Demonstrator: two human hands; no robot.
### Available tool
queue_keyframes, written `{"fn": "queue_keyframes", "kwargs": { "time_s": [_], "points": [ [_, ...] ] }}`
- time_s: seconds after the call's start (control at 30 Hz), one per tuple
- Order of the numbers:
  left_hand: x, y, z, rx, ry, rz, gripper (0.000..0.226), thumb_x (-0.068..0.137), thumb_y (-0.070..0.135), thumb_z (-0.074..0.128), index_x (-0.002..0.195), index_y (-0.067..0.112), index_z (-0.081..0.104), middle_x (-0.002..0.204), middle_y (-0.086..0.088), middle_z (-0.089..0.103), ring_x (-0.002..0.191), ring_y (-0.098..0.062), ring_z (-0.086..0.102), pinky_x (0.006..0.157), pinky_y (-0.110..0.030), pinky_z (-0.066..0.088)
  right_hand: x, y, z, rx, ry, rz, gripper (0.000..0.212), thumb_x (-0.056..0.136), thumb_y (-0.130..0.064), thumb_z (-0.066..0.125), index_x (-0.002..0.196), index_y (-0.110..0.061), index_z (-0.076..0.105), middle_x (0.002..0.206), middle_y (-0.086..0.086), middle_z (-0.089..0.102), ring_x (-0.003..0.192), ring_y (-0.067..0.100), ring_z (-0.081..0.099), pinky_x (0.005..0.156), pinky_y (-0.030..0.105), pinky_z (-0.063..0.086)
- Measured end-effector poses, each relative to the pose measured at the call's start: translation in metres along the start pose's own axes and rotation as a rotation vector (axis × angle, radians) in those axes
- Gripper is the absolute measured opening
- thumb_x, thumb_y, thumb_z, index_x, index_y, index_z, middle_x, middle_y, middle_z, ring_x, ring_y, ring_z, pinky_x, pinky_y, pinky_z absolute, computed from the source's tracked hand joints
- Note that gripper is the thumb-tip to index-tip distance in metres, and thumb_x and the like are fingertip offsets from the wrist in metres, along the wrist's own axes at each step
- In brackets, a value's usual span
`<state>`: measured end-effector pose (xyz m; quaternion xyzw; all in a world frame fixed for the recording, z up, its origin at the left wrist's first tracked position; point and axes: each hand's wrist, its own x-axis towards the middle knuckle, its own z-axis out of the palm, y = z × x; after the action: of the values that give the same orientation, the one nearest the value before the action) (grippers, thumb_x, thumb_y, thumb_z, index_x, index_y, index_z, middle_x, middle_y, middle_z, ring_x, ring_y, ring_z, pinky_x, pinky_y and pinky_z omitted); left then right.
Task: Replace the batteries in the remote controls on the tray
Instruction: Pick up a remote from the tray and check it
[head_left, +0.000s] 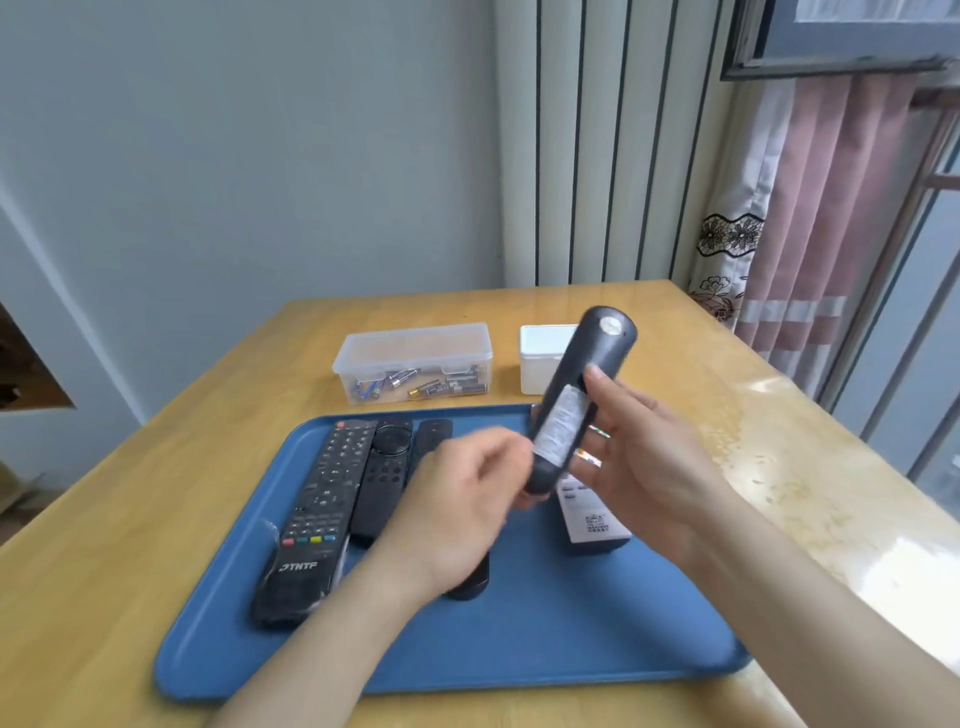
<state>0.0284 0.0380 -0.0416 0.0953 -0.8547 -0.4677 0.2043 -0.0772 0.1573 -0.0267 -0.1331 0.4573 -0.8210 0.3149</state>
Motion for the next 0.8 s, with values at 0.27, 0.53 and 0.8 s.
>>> {"fn": "queue_keyframes", "kwargs": {
  "time_s": [0.27, 0.53, 0.8],
  "points": [
    [-0.002, 0.0, 0.022, 0.861, -0.302, 0.119, 0.056, 0.095, 0.063, 0.028, 0.147, 0.043, 0.022, 0.162, 0.011, 0.006, 0.147, -0.012, 0.0, 0.119, -0.041, 0.009, 0.008, -0.028, -0.03, -1.09, 0.204, -0.24, 0.017, 0.084, -0.023, 0.069, 0.09, -0.01, 0.06, 0.07, 0.008, 0.058, 0.058, 0.024, 0.058, 0.051, 0.035, 0.052],
    [-0.016, -0.017, -0.008, 1.053, -0.426, -0.127, 0.074, 0.079, 0.084, 0.016, 0.137, 0.06, -0.023, 0.159, 0.011, -0.023, 0.147, -0.025, -0.021, 0.112, -0.065, -0.009, 0.009, 0.002, -0.022, -1.711, 0.073, -0.235, 0.025, 0.09, -0.036, 0.055, 0.086, -0.015, 0.042, 0.081, 0.001, 0.05, 0.086, 0.029, 0.047, 0.061, 0.034, 0.028],
    [-0.029, -0.035, -0.041, 1.057, -0.351, -0.262, 0.078, 0.07, 0.089, 0.006, 0.14, 0.06, -0.015, 0.16, 0.016, -0.017, 0.148, -0.022, -0.017, 0.112, -0.067, -0.003, -0.001, 0.031, 0.014, -1.652, -0.126, -0.252, 0.031, 0.095, -0.04, 0.052, 0.081, -0.02, 0.032, 0.081, -0.006, 0.035, 0.093, 0.022, 0.038, 0.064, 0.03, 0.018]
  ]
}}
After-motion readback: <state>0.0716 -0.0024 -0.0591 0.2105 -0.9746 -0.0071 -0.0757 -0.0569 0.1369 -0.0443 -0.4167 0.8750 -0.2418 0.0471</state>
